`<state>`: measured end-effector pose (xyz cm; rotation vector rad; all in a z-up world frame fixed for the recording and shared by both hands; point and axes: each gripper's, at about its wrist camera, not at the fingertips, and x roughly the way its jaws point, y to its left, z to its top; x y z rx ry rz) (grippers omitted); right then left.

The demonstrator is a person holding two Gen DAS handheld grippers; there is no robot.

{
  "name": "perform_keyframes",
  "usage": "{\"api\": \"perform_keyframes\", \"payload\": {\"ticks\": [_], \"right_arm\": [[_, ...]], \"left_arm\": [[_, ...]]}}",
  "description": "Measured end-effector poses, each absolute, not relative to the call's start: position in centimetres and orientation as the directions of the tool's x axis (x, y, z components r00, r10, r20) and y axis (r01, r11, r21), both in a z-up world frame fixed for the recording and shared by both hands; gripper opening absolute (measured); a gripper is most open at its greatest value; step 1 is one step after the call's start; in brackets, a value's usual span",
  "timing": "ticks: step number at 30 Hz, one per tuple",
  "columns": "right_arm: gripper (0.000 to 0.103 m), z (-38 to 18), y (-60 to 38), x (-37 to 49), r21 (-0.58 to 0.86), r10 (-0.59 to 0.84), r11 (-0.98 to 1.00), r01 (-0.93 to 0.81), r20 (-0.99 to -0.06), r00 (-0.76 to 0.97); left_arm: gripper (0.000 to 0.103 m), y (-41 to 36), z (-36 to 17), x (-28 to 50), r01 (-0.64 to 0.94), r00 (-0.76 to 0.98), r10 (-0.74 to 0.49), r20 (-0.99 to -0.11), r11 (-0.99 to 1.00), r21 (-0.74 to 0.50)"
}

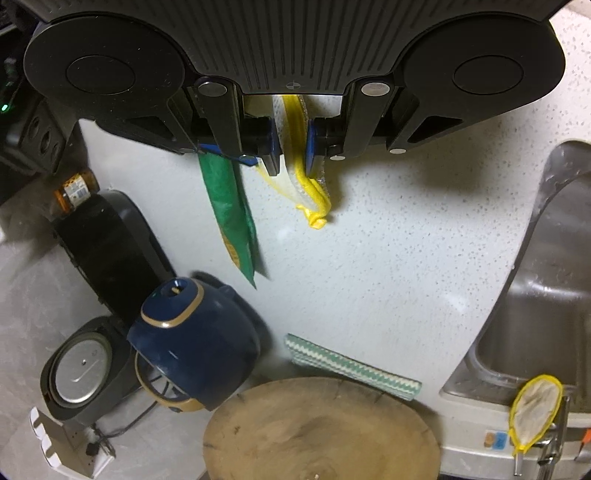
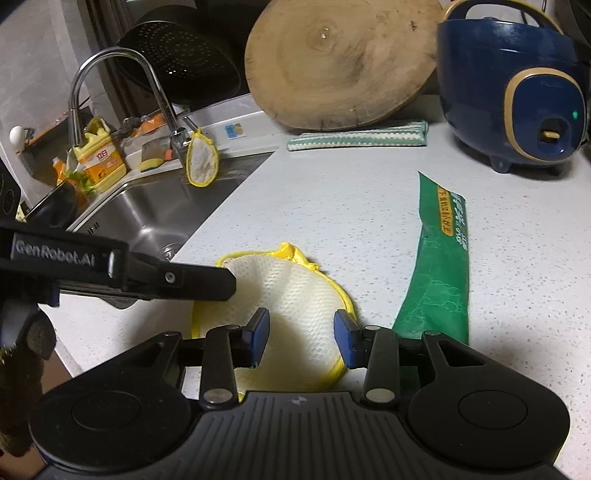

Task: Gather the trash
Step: 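Grasp the end of the green packet with the right gripper while the left gripper holds the pad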

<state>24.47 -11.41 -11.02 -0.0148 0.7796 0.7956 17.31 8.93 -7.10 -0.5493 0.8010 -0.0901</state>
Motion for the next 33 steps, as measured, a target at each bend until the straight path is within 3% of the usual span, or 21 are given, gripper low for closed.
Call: {"api": "perform_keyframes", "payload": {"ticks": [5,10,15,17,19,20,26,33], "right_arm": [[0.037,-10.8,-11.3,24.3,0.279,0.656,0.694,-0.664,-0.625,0.423],[0.037,-10.8,-11.4,23.9,0.251,0.652,0.687,-0.682,-0.626,0.427],[0.037,-10.0,-11.9,23.9,0.230,0.648,0.692,-0.685,-0.616,0.448],[0.040,-9.3,-12.3,23.8,0.178,0.617,0.724,-0.667,-0.600,0.510],[0.058,-8.8,-12.6,23.8,0.107,0.558,0.771,-0.628,-0.589,0.584],[0.060,-8.7,-12.7,23.9,0.067,0.519,0.798,-0.598,-0.580,0.628],[0.061,-9.7,-14.1,25.9,-0.048,0.346,0.888,-0.458,-0.586,0.733],[0.061,-11.0,-16.4,26.5,-0.020,0.331,0.896,-0.444,-0.637,0.696]], "left_arm": [[0.016,8.8,-8.8,17.7,-0.170,0.664,-0.274,-0.695,0.850,-0.498],[0.015,9.2,-9.3,17.0,-0.190,0.690,-0.278,-0.668,0.821,-0.538],[0.014,8.8,-8.0,16.3,-0.176,0.716,-0.229,-0.659,0.855,-0.487],[0.014,8.7,-7.5,16.0,-0.174,0.726,-0.201,-0.658,0.871,-0.459],[0.014,8.8,-7.2,15.9,-0.180,0.726,-0.184,-0.663,0.879,-0.441],[0.014,8.9,-7.1,15.9,-0.185,0.725,-0.174,-0.667,0.883,-0.431],[0.014,8.9,-6.8,15.8,-0.206,0.724,-0.131,-0.677,0.896,-0.394],[0.014,8.8,-6.9,16.0,-0.210,0.716,-0.122,-0.687,0.902,-0.378]]}}
